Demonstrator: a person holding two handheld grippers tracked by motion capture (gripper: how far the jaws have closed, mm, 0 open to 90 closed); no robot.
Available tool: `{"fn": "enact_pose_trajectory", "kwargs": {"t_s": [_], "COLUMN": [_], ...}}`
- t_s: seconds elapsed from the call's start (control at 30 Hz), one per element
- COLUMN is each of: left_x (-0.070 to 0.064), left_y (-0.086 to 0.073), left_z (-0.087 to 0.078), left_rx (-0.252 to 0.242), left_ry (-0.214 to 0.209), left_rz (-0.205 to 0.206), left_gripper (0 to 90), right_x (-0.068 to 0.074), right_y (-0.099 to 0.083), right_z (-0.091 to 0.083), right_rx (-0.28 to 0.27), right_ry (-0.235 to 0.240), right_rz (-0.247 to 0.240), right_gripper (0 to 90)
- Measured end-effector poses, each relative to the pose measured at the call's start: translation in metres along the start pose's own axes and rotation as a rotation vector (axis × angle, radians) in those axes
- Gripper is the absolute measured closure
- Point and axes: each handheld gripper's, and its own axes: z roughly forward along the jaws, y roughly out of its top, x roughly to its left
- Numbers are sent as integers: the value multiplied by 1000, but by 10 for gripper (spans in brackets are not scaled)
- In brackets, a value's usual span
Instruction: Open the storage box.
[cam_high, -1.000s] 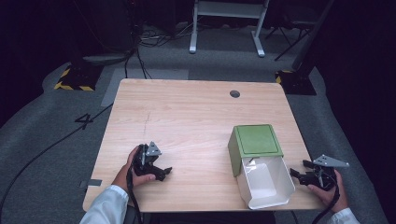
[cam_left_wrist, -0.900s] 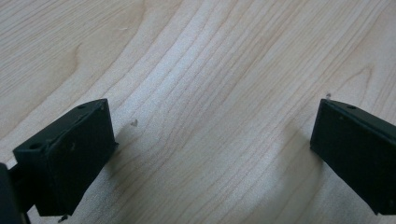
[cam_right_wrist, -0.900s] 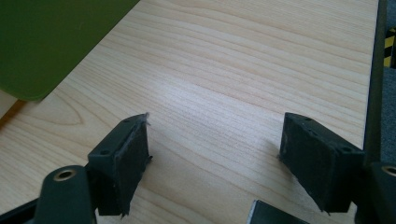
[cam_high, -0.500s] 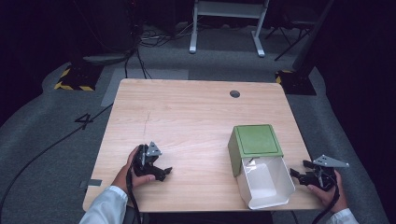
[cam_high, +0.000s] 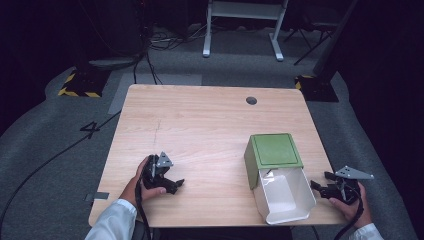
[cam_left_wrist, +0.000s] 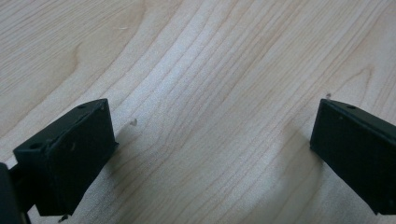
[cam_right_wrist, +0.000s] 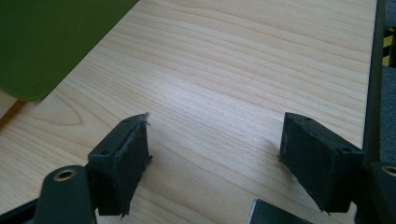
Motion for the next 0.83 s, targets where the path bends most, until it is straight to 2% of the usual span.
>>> {"fn": "enact_pose_trajectory", "kwargs": {"t_s": [0.83], "left_x": [0], "left_y": [1], "left_z": [0], "left_rx": [4], "left_ry": [-2], "left_rz": [2], "left_gripper": [1], "right_x": [0], "right_y": [0], "right_z": [0], "right_rx": [-1], "right_ry": [5], "right_rz": [2], "right_gripper": [240]}}
